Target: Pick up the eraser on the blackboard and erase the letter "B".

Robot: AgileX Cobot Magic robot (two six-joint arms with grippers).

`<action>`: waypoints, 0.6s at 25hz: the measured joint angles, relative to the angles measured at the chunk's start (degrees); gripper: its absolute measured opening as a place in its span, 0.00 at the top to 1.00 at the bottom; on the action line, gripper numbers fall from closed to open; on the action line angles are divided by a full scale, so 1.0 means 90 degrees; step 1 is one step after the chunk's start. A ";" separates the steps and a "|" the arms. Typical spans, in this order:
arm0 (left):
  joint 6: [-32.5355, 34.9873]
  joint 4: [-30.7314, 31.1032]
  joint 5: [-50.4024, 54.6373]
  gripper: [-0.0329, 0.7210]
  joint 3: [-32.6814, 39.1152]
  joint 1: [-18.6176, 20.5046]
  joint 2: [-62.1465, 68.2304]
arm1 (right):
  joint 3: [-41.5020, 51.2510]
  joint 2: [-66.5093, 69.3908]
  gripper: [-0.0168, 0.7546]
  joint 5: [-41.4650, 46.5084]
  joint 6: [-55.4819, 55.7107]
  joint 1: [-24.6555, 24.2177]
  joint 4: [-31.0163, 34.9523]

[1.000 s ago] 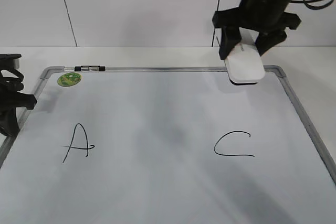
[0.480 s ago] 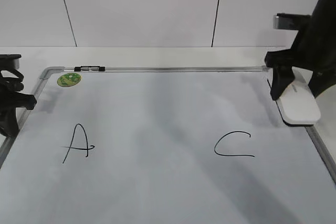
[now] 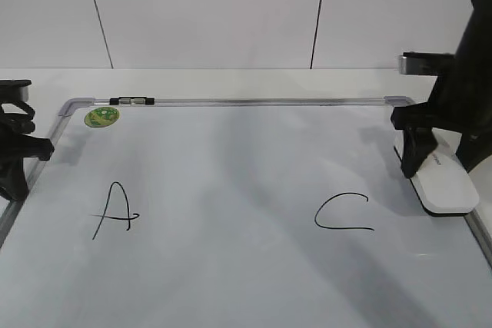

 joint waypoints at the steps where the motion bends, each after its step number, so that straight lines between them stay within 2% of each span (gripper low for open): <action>1: 0.0000 0.0000 0.0000 0.94 0.0000 0.0000 0.0000 | 0.0051 0.0000 0.29 0.0000 -0.0010 -0.0045 0.0000; 15: 0.0000 -0.0024 0.0000 0.94 0.0000 0.0000 0.0000 | 0.0138 0.0000 0.29 -0.0266 -0.0170 -0.0177 -0.0001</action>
